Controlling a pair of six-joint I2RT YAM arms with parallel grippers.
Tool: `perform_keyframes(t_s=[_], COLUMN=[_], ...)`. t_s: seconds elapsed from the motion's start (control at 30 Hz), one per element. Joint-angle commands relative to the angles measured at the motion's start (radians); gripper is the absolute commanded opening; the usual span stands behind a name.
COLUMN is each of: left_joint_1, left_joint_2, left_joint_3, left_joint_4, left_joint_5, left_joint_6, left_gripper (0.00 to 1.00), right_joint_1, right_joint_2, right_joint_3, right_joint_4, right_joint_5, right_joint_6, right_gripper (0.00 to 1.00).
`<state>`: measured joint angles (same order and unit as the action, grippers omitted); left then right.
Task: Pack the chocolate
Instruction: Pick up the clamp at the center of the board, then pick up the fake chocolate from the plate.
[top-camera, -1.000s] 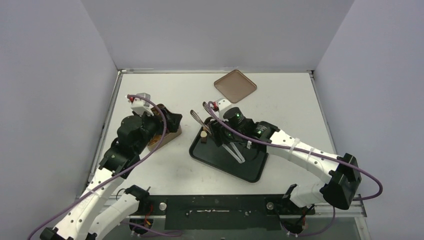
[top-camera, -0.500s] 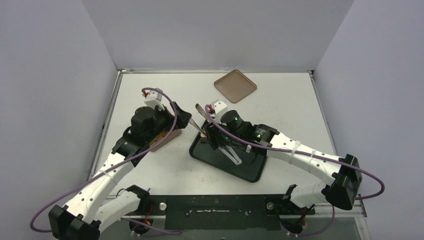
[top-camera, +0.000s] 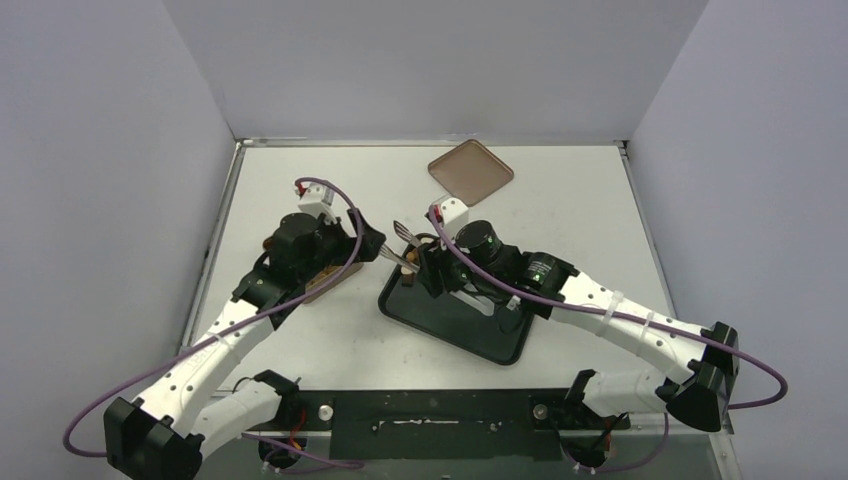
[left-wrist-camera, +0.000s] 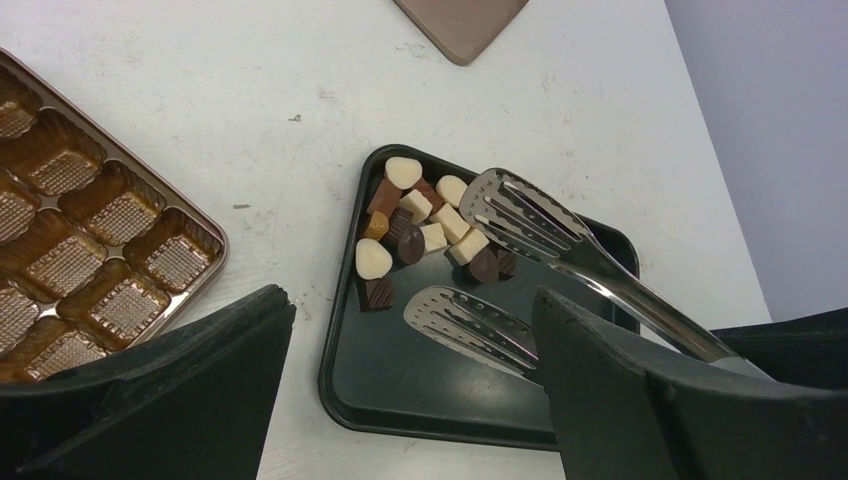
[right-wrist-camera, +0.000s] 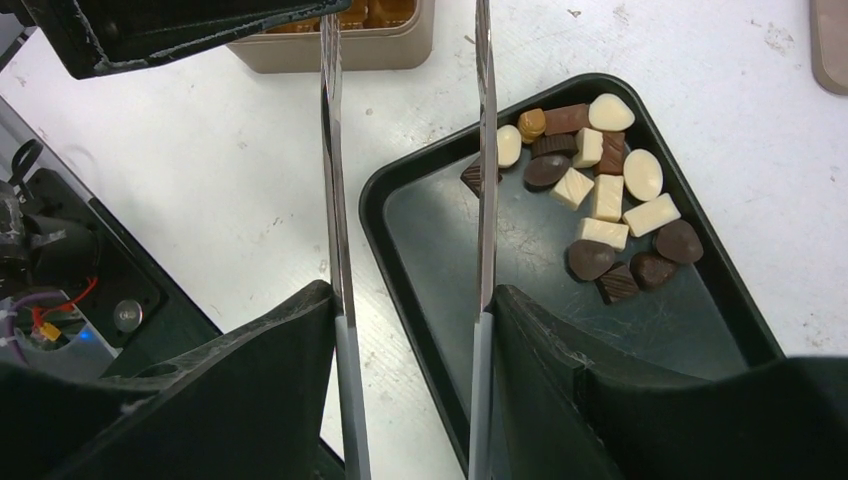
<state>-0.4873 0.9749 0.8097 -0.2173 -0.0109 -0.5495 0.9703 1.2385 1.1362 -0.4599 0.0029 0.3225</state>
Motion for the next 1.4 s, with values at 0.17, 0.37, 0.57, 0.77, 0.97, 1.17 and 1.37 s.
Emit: perform_keyframes(t_s=[0.17, 0.37, 0.57, 0.77, 0.97, 1.17, 1.37], left_joint_1=[-0.001, -0.002, -0.002, -0.002, -0.002, -0.003, -0.004], left_joint_2=[-0.086, -0.196, -0.280, -0.338, -0.365, -0.407, -0.471], left_joint_3=[0.030, 0.001, -0.037, -0.069, -0.087, -0.083, -0.099], left_joint_4=[-0.076, -0.060, -0.063, -0.054, -0.051, -0.063, -0.052], left_joint_5=[-0.067, -0.150, -0.251, -0.315, -0.329, -0.373, -0.417], left_joint_6=[0.125, 0.208, 0.256, 0.270, 0.282, 0.287, 0.298], left_gripper=[0.88, 0.90, 0.97, 0.97, 0.97, 0.97, 0.97], right_joint_1=[0.005, 0.001, 0.001, 0.000, -0.001, -0.001, -0.002], right_joint_2=[-0.033, -0.048, -0.039, 0.000, 0.063, 0.139, 0.183], right_joint_3=[-0.023, -0.053, -0.093, -0.134, -0.133, -0.120, -0.118], right_joint_4=[-0.007, -0.109, -0.119, -0.077, -0.022, 0.011, 0.032], right_joint_5=[0.136, 0.192, 0.147, 0.118, 0.099, 0.085, 0.081], right_joint_6=[0.030, 0.043, 0.069, 0.088, 0.093, 0.099, 0.108], right_gripper=[0.51, 0.49, 0.48, 0.43, 0.46, 0.49, 0.49])
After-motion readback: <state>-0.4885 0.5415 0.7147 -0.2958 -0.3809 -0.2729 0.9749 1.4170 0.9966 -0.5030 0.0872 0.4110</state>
